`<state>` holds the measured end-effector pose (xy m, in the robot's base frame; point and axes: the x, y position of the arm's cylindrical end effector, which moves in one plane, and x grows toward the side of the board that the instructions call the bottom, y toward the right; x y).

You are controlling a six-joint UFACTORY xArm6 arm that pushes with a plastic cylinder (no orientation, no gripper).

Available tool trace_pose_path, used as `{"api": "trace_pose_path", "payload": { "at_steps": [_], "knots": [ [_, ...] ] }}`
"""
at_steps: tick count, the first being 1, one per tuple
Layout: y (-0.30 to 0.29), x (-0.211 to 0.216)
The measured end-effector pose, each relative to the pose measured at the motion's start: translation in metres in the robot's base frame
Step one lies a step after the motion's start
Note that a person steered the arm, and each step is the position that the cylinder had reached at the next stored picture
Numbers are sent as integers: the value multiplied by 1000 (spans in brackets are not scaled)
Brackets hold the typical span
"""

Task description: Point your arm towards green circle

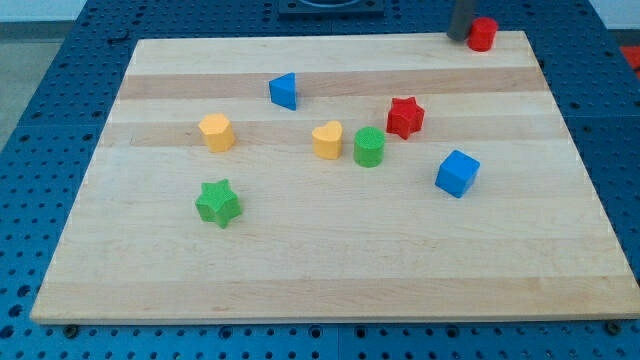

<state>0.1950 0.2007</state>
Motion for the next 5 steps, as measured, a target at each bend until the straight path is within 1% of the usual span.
{"api": "trace_pose_path", "payload": {
  "at_steps": [1, 2, 3, 4, 5],
  "knots": [
    [7, 0],
    [-11, 3],
    [-37, 30],
    [-42, 67],
    [-64, 89]
  ]
}}
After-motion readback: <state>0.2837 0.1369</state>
